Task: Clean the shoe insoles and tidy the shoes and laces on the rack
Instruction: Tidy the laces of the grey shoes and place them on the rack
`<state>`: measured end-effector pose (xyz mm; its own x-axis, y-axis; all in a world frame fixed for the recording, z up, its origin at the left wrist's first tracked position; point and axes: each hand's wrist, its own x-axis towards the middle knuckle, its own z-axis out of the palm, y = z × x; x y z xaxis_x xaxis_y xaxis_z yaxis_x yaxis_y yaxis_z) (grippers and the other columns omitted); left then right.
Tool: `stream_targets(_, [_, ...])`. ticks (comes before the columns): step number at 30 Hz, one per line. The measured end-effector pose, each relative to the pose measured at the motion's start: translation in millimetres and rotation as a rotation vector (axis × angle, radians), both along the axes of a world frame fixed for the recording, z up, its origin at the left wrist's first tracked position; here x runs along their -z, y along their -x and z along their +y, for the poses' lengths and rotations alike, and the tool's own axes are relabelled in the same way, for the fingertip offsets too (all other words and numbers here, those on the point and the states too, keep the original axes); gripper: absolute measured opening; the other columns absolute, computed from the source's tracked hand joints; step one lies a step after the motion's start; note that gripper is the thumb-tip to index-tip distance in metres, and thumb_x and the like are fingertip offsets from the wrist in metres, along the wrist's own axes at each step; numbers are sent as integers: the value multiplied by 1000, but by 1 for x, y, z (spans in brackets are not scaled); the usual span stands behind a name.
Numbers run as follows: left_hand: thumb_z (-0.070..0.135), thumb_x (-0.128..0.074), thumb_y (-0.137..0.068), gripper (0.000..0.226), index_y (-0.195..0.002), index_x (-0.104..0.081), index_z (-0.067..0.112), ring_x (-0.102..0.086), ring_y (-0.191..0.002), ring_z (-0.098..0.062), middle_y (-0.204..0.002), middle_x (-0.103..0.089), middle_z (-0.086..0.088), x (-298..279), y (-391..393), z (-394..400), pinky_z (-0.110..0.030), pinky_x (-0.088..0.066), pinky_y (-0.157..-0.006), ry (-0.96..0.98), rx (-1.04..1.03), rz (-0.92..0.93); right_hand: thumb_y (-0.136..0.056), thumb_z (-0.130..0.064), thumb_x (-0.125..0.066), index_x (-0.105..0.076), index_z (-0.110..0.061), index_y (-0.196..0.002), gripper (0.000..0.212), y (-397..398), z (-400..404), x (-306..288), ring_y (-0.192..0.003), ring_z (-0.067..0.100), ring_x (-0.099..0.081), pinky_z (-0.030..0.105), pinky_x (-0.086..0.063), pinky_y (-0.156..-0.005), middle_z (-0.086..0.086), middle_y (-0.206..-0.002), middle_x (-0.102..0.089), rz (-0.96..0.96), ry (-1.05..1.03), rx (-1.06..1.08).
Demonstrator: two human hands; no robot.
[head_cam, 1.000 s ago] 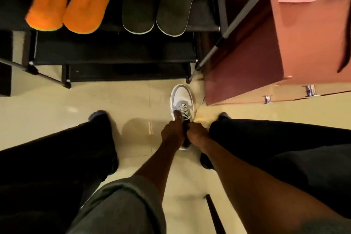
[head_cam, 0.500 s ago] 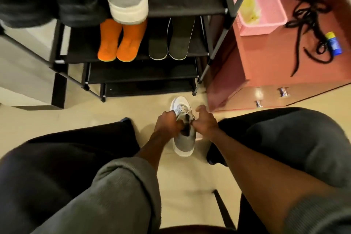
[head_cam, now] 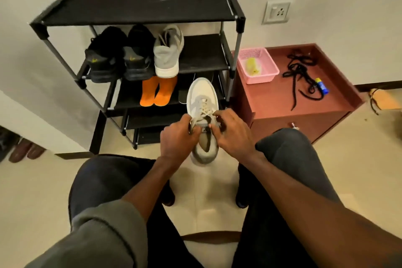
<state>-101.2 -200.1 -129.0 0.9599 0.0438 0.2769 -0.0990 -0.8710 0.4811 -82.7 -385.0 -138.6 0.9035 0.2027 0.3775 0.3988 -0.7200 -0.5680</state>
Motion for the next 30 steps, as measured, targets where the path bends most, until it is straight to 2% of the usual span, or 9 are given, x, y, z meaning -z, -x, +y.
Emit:
stream_targets(2, [42,-60,-96,25,-96,-59,17,-50,-58,-11,-73,-56,12,-19,1,-3,-24,-30,-49,-14,-63,-90,-100,-35,-64,-63,-13,-120,30,-3,1,-18,-99,17,-63,35,-58,-74,2,-119,-57,-100,-38,-17])
stream_targets(6, [40,-58,-96,25,-97,-60,15,-57,-60,-17,-74,-63,5,-37,-17,-2,-26,-38,-52,14,-82,-197,-98,-30,-70,-65,-10,-116,27,-25,-1,-39,-100,13,-62,32,-56,-76,2,-119,-62,-189,-92,-31])
stream_targets(12, [38,-59,-96,27,-97,-63,12,-57,-59,-16,-73,-66,1,-36,-83,4,-32,-43,-50,119,-76,-301,-94,-34,-73,-68,-12,-117,32,-84,18,-44,-91,9,-65,34,-57,-77,-2,-109,-69,-182,-258,88])
stream_targets(15, [34,-61,-96,23,-100,-64,11,-53,-60,-8,-75,-66,3,-18,-109,8,-22,-37,-51,156,-55,-354,-93,-31,-78,-69,-9,-116,33,-99,25,-25,-95,10,-66,34,-58,-81,-2,-110,-68,-186,-364,110])
stream_targets(17, [31,-60,-96,21,-101,-65,11,-50,-60,-7,-75,-65,3,-8,-126,9,-21,-32,-53,167,-57,-359,-91,-30,-80,-68,-8,-113,33,-109,28,-14,-89,8,-63,29,-56,-77,-2,-107,-66,-156,-382,123])
stream_targets(20, [28,-61,-97,20,-100,-63,9,-54,-59,-10,-74,-66,2,-1,-144,4,-28,-43,-53,274,-67,-333,-90,-31,-80,-68,-8,-112,33,-129,27,-12,-87,5,-61,18,-51,-76,-4,-105,-65,-159,-382,162])
stream_targets(25, [36,-60,-101,27,-103,-61,9,-63,-66,-12,-80,-67,4,-3,-156,5,-36,-53,-57,328,46,-298,-90,-25,-79,-69,-9,-110,28,-148,27,-16,-89,7,-63,15,-50,-75,-1,-106,-67,-176,-397,171])
stream_targets(28, [52,-56,-103,39,-103,-69,16,-57,-79,-10,-96,-59,1,-10,-156,17,-25,-51,-63,265,51,-306,-89,-26,-80,-69,-8,-110,29,-149,29,-18,-91,10,-64,18,-51,-75,1,-106,-67,-155,-450,180])
stream_targets(30, [50,-55,-104,39,-103,-73,16,-53,-89,-14,-102,-51,-8,-13,-159,24,-26,-49,-72,246,-9,-390,-89,-28,-80,-69,-8,-110,32,-149,29,-18,-94,11,-64,21,-52,-77,0,-106,-67,-134,-474,172])
